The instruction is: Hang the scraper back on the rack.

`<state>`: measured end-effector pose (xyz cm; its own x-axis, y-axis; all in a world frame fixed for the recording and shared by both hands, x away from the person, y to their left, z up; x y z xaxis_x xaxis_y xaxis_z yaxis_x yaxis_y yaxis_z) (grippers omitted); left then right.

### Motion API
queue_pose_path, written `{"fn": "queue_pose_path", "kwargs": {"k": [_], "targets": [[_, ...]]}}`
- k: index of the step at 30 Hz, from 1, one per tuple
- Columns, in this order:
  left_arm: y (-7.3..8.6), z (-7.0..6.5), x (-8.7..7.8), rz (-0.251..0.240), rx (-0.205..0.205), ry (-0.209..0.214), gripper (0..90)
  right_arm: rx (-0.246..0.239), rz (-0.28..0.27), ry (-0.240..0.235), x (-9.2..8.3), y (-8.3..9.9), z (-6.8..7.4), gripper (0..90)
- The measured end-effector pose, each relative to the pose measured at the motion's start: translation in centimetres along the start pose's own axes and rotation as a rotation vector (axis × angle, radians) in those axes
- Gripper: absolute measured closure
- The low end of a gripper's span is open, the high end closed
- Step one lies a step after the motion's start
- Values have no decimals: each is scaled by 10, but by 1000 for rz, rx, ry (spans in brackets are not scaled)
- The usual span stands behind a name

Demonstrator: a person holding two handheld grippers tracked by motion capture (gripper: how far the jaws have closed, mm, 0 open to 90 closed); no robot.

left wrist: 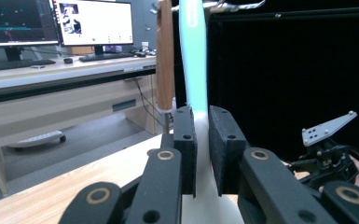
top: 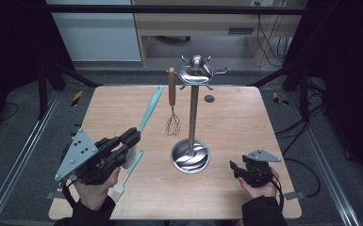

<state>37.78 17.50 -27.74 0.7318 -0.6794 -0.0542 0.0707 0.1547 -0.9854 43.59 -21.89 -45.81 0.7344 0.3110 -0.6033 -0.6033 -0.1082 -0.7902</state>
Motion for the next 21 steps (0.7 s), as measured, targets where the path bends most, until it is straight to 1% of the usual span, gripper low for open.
{"fn": "queue_pose_path", "kwargs": {"k": [2, 3, 5, 6, 9, 21], "targets": [[-2, -2, 2, -3, 4, 4, 814, 1, -1, 0, 0, 0, 0, 453], [-3, -4, 2, 4, -5, 11, 814, 0, -2, 2, 0, 0, 0, 453], [-5, -6, 4, 3, 0, 16, 814, 1, -1, -1, 0, 0, 0, 453], [-6, -6, 5, -6, 10, 14, 814, 0, -2, -2, 0, 0, 0, 453], [-8, -8, 8, -1, 16, 18, 814, 1, -1, -2, 0, 0, 0, 453], [-11, -12, 16, 6, 21, 30, 814, -1, -2, -4, 0, 0, 0, 452]]}}
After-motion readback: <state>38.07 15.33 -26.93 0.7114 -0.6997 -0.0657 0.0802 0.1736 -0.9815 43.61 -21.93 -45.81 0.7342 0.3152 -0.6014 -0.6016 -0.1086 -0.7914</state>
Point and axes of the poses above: each handheld gripper's, and its own axes: x roughly forward along the jaws, y roughly out of its underside, z roughly to its left, the point moved 2 cm from there along x, roughly forward along the jaws, and after that the axes turned 6 degrees about x, right-handed, at the moved point
